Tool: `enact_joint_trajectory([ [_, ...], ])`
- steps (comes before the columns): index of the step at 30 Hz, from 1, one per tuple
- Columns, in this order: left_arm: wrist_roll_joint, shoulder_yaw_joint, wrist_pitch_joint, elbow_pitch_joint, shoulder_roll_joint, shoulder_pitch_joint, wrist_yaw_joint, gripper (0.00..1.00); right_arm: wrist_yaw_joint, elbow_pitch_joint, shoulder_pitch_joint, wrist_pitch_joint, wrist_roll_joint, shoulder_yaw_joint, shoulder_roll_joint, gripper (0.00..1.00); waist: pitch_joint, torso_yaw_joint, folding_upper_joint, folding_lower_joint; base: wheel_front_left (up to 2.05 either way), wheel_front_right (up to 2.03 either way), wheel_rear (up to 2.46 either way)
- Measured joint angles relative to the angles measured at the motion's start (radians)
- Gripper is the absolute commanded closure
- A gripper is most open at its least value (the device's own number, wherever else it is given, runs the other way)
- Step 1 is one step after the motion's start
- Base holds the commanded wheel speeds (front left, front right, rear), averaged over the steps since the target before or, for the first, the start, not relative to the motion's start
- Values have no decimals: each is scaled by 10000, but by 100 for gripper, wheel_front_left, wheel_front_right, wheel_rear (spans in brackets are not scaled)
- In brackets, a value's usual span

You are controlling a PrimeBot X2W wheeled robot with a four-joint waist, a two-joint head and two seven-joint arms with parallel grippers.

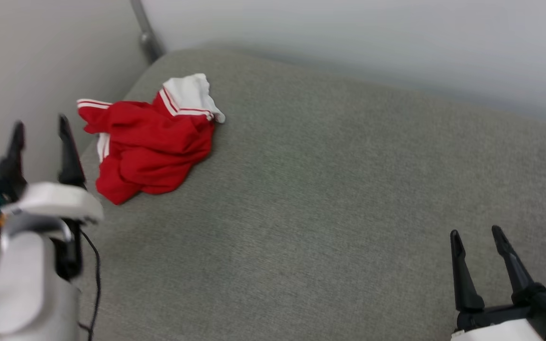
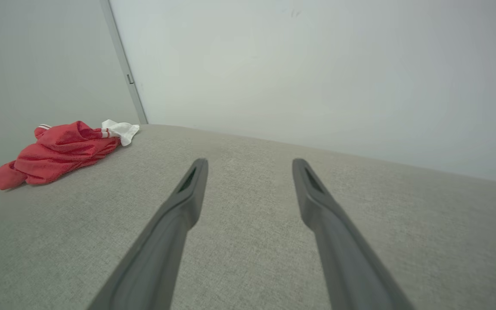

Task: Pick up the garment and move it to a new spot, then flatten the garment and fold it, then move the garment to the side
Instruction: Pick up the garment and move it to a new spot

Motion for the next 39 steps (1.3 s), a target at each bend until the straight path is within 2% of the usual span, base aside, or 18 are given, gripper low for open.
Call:
enact_joint_trajectory([
  [5,-640,483,387,1047,815,-2054,-418,0,0,-121,-468,0,-142,-63,4,0,728,-490,0,1,0,0,0],
  [7,-504,453,621,1321,1338,-2682,-512,0,0,-155,-630,0,-194,-105,0,0,1031,-696,0,1,0,0,0],
  [11,-667,416,1540,2000,2075,-3907,-842,0,0,-265,-1054,0,-318,-161,0,0,1653,-1105,0,1,0,0,0],
  [15,-1185,263,3206,2842,2763,-4939,-1181,0,0,-405,-1350,0,-410,-257,0,0,2271,-1512,0,1,0,0,0],
  [19,-1655,-493,5463,3545,3329,-5500,-1321,0,0,-640,-1585,0,-497,-374,-2,0,2878,-1851,0,2,0,0,0],
  [23,-2920,-1661,7685,3622,3756,-5580,-1360,0,0,-840,-1758,0,-616,-397,-2,0,3418,-2125,0,2,0,0,0],
  [29,-4930,-2872,10383,3292,4725,-5005,-1360,0,0,-1097,-1941,0,-782,-353,-2,0,3985,-2486,0,2,0,0,0],
  [34,-5724,-3626,11405,3020,5110,-4659,-1360,0,0,-1216,-2066,0,-1018,-347,-2,0,4341,-2599,0,2,0,0,0],
  [39,-5925,-4194,11338,2970,5294,-4603,-1360,0,0,-1212,-2112,0,-1104,-286,-2,0,4532,-2661,0,1,0,0,0],
])
